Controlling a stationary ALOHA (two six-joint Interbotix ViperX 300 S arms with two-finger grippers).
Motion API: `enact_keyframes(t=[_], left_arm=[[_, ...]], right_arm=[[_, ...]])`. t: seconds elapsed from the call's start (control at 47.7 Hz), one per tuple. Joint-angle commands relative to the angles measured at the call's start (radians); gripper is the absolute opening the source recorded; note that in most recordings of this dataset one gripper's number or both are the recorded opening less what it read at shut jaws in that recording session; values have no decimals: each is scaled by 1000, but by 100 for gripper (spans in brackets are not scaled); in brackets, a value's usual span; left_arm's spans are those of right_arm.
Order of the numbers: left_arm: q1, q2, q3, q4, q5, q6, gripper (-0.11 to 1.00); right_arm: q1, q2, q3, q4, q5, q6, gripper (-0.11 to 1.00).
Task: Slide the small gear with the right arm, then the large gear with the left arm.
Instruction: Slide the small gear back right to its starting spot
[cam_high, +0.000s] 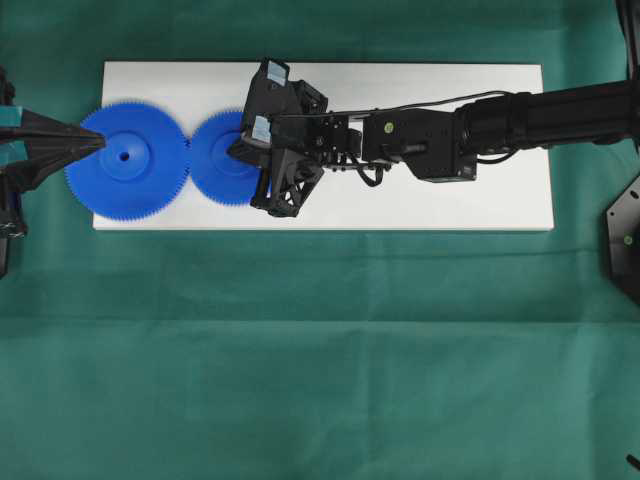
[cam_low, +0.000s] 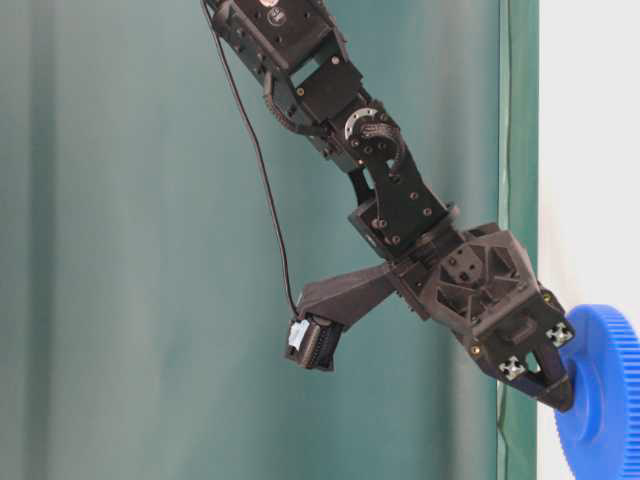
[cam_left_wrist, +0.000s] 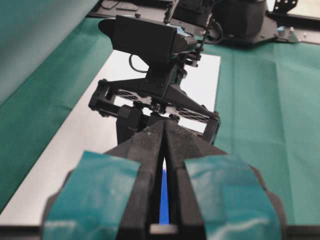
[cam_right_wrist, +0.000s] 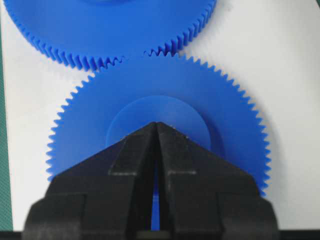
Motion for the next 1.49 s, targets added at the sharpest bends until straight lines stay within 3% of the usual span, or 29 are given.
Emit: enact_keyframes(t=[0.0,0.839,1.091,1.469], left_arm=[[-2,0,-11,-2,-5,2,0],[-2,0,-11,-2,12,0,0],[-2,0,-11,-2,17,0,0],[-2,0,-14,-2,17,2,0]], right_arm=[[14,-6,-2,-5,14,0,50],[12,-29,26,-6,26,0,50],[-17,-137,212,0,21,25,50],[-114,-379,660,3,-106,244,50]])
